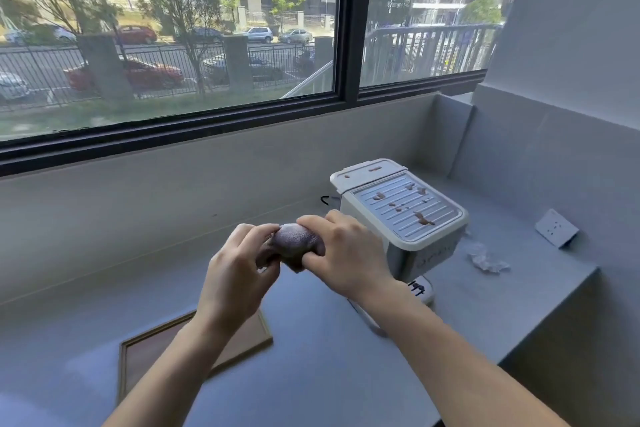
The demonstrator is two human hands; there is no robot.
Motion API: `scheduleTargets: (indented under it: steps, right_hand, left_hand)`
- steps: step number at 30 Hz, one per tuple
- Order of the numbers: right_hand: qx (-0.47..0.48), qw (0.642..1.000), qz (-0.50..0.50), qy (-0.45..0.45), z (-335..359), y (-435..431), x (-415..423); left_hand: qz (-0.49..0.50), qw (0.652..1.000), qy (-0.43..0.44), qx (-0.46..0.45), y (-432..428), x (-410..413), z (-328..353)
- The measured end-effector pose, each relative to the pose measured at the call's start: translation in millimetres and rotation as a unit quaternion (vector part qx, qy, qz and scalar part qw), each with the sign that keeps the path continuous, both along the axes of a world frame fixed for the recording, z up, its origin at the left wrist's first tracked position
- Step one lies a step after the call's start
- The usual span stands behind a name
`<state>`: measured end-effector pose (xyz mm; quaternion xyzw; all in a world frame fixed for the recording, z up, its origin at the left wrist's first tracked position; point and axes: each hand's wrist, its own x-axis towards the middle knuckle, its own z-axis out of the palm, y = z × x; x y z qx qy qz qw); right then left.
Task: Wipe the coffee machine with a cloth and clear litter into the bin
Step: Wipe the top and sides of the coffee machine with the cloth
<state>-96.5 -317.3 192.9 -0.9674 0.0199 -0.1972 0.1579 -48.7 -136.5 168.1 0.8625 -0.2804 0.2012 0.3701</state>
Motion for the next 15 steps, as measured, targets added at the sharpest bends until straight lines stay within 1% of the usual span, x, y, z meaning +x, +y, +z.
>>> scheduleTargets:
  steps: [4, 10, 15]
  right_hand:
    - [-0.006, 0.999, -0.006, -0.035, 26, -38, -13]
    - [0.019, 0.998, 0.007, -0.064, 48, -107, -33]
    - [0.025, 0.997, 0.005, -0.077, 50, -180, -45]
  left_hand:
    - [-0.011, 0.999, -0.029, -0.019, -37, -14, 25]
    - [-0.011, 0.996, -0.076, -0.054, -101, -36, 49]
    - [-0.003, 0.995, -0.081, -0.061, -172, -50, 51]
